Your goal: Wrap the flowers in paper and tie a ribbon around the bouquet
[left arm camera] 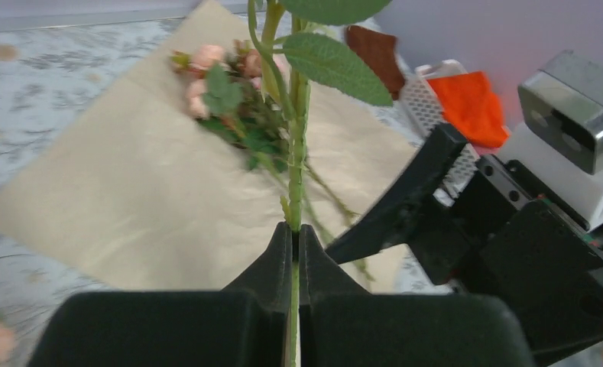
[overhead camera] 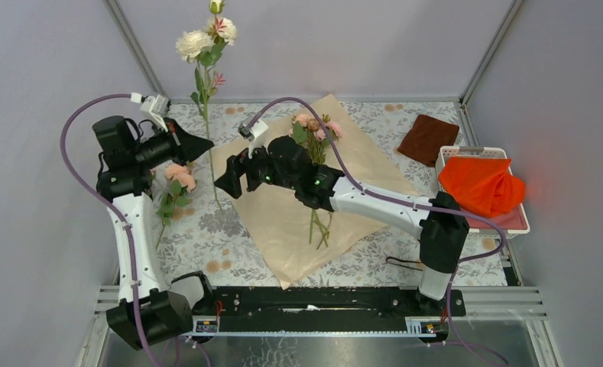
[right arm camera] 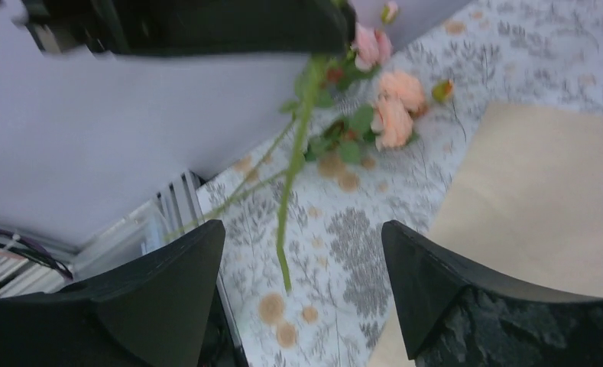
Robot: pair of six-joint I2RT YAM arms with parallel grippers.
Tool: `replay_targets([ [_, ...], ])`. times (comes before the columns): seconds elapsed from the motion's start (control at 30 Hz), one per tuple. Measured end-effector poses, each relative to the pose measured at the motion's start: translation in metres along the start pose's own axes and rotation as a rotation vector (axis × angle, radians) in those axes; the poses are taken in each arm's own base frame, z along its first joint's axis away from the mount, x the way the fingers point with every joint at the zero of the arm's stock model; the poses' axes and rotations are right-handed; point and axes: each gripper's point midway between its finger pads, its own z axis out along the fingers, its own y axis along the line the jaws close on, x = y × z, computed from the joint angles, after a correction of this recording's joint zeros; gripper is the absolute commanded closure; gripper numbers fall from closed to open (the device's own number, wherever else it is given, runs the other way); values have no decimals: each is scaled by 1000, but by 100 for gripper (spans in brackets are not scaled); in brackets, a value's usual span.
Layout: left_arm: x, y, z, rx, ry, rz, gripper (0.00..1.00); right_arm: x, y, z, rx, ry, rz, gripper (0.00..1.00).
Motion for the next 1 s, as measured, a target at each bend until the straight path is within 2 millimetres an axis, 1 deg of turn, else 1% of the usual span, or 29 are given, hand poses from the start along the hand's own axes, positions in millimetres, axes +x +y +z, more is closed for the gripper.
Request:
replay_targets([
  [0.07,4,-17,10,63,21,-44,100,-16,7,5,-28,-72,-7,15],
  [0.1,5,-21,12,78,26,-56,100,-23,7,8,-32,-106,-7,15],
  [0.17,6,-30,17,109,33,-82,100,-27,7,11,-32,-133,-7,16],
  [0.2,6,-32,19,119,35,-92,100,-28,5,14,-28,-143,-5,20],
  [0.23,6,-35,21,130,34,-104,100,-26,4,16,-25,-142,-3,31],
  [0.27,7,-37,22,138,35,-117,100,-24,2,20,-20,-141,3,51],
  [0.3,7,-38,23,142,36,-125,100,-23,0,23,-14,-138,6,80],
  [0.33,8,-38,24,145,37,-133,100,-21,-3,26,-2,-137,12,99],
  [0.37,8,-38,24,148,38,-141,79,-20,-6,28,17,-135,22,100],
  [0.4,9,-38,25,147,36,-138,42,-19,-10,30,35,-132,44,100],
  [0.43,9,-36,26,144,37,-132,8,-18,-12,31,45,-133,58,100],
  [0.47,11,-34,27,140,41,-121,2,-17,-16,30,66,-130,82,100],
  [0.53,16,-24,27,96,58,-96,1,-14,-31,28,108,-130,145,100],
  [0.6,24,-4,28,0,88,-41,1,-2,-62,18,178,-109,217,100],
  [0.63,30,14,27,-79,114,4,1,8,-82,11,227,-90,251,100],
  [0.67,36,28,25,-137,137,37,2,18,-102,4,280,-71,284,100],
  [0.7,45,47,22,-218,173,83,2,30,-125,-5,338,-50,318,100],
  [0.73,56,66,17,-295,212,125,2,42,-143,-13,388,-25,342,100],
  [0.77,70,85,11,-371,259,166,2,56,-161,-24,447,6,364,100],
  [0.8,88,105,1,-457,321,209,2,74,-179,-34,504,48,385,100],
  [0.83,108,122,-10,-520,387,236,2,89,-191,-43,554,84,399,100],
  [0.87,127,135,-21,-573,451,253,2,105,-199,-52,594,125,409,100],
  [0.93,168,165,-52,-687,602,276,2,130,-209,-67,661,196,416,99],
  [0.97,182,175,-67,-729,662,274,3,138,-212,-72,683,219,417,93],
  [1.0,192,185,-81,-767,711,268,5,146,-216,-78,710,241,417,80],
])
